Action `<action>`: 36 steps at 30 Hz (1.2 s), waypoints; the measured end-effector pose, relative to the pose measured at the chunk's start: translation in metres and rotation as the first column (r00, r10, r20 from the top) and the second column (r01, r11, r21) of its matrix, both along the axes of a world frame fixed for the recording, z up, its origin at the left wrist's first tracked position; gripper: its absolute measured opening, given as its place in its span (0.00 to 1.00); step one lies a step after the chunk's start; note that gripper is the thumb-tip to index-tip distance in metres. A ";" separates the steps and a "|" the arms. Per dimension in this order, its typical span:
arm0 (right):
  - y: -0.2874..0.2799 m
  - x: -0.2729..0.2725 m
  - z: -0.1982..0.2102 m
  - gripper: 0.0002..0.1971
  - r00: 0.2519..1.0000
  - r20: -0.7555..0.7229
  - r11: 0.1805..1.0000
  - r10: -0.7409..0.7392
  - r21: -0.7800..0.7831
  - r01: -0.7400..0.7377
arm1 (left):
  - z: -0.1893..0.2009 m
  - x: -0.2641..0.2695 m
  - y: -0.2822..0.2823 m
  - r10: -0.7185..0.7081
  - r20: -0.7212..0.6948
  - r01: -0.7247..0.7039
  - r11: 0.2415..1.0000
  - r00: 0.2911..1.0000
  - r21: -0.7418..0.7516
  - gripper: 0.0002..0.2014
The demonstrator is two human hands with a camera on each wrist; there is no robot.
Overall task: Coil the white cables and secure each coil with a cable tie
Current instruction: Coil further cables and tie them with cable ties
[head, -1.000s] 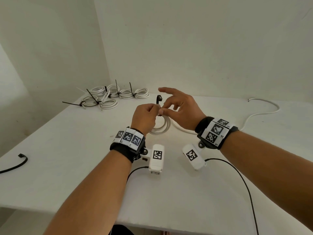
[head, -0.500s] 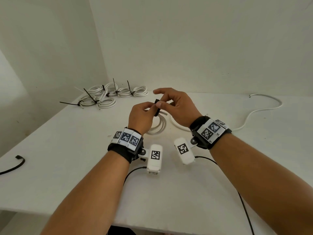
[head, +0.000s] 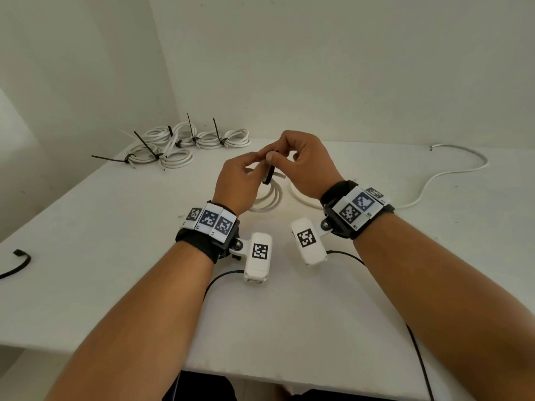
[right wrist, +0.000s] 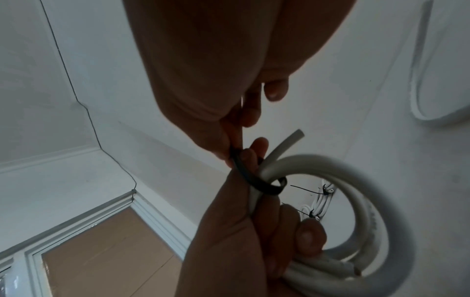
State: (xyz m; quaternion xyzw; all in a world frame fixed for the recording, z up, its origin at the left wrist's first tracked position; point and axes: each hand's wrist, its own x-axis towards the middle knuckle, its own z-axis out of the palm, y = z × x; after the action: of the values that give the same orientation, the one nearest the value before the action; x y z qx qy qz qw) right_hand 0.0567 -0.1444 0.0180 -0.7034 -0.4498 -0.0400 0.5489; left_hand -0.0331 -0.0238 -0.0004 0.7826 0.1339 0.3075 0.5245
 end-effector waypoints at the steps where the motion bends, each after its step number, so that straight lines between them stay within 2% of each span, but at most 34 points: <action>1: -0.001 0.003 -0.001 0.09 1.000 -0.016 1.000 0.016 -0.005 -0.016 | -0.001 0.001 0.000 0.011 0.004 -0.011 1.000 1.000 -0.008 0.07; 6: -0.002 0.004 -0.003 0.07 0.998 -0.022 0.998 0.055 0.017 -0.054 | -0.004 0.006 -0.002 0.020 0.015 -0.019 0.998 1.000 -0.059 0.06; 11: -0.005 0.007 0.004 0.07 0.998 -0.042 0.998 0.055 0.040 -0.053 | 0.000 0.009 -0.006 -0.055 0.059 0.063 0.987 0.997 -0.148 0.06; 14: -0.012 0.012 0.010 0.07 0.997 -0.035 0.995 0.067 0.080 -0.064 | 0.007 0.015 -0.008 -0.046 0.065 0.057 0.983 0.997 -0.176 0.07; 16: -0.013 0.013 0.012 0.07 0.999 -0.012 0.997 0.038 0.060 -0.037 | 0.011 0.022 -0.009 -0.017 0.071 0.030 0.983 0.997 -0.181 0.07; 18: -0.011 0.014 0.011 0.07 0.998 -0.002 0.998 -0.060 0.038 0.060 | 0.013 0.030 -0.008 0.031 0.085 -0.016 0.986 0.996 -0.167 0.07; 21: -0.011 0.014 0.017 0.04 0.968 -0.191 0.970 -0.164 0.145 0.193 | 0.013 0.045 -0.003 0.134 0.110 -0.106 0.968 0.985 -0.226 0.05; 24: -0.016 0.012 0.023 0.06 0.910 -0.410 0.971 -0.055 0.190 0.144 | 0.013 0.057 0.001 0.188 0.134 -0.150 0.955 0.973 -0.256 0.05; 30: -0.017 0.022 0.017 0.11 0.815 -0.580 0.988 -0.013 0.120 0.100 | 0.005 0.074 -0.001 0.173 0.186 -0.143 0.976 0.967 -0.164 0.05; 36: -0.017 0.021 0.011 0.06 0.897 -0.415 0.977 -0.153 0.075 0.201 | -0.006 0.077 -0.007 0.134 0.181 -0.121 0.990 0.974 -0.077 0.06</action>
State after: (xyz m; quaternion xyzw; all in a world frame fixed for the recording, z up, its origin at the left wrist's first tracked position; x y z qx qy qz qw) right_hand 0.0780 -0.1610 0.0286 -0.7013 -0.2567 0.0313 0.6643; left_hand 0.0442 -0.0308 -0.0061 0.7226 0.1446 0.4075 0.5393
